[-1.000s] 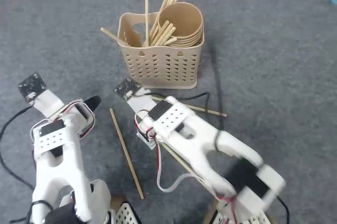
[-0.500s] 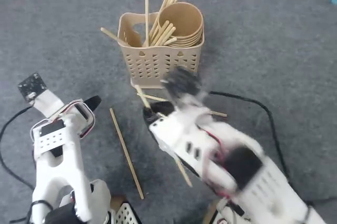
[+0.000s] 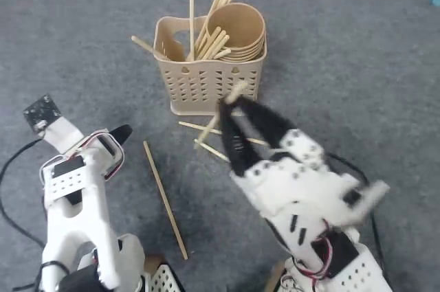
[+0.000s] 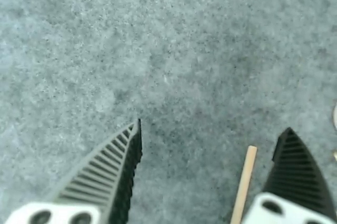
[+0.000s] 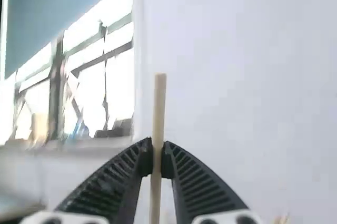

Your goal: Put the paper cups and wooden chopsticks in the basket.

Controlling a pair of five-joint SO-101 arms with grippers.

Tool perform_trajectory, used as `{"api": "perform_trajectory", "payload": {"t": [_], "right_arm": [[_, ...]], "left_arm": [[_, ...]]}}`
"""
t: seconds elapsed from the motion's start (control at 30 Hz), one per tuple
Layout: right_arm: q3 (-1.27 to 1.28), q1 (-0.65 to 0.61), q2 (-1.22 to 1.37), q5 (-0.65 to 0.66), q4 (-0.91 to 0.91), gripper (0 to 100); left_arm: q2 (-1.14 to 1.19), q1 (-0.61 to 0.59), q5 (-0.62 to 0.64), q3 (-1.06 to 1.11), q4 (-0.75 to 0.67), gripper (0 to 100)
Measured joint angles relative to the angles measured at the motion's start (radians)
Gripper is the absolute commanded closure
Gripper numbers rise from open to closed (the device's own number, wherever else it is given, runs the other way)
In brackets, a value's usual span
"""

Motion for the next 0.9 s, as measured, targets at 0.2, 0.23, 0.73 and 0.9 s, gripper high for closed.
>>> {"api": "perform_trajectory", "payload": {"t": [0.2, 0.23, 0.73, 0.9], "right_arm": [[-0.072, 0.089, 0.018, -0.003, -0.11, 98.9], [-0.104, 0.091, 0.028, -0.003, -0.114, 98.9], [-0.767, 0.1, 0.812, -0.003, -0.118, 99.0], [-0.947, 0.135, 1.12, -0.003, -0.118, 98.9]], "left_arm": [[0.0, 0.0, 0.0, 0.0, 0.0, 62], [0.0, 0.0, 0.0, 0.0, 0.0, 62], [0.0, 0.0, 0.0, 0.0, 0.0, 62], [0.0, 0.0, 0.0, 0.0, 0.0, 62]]}}
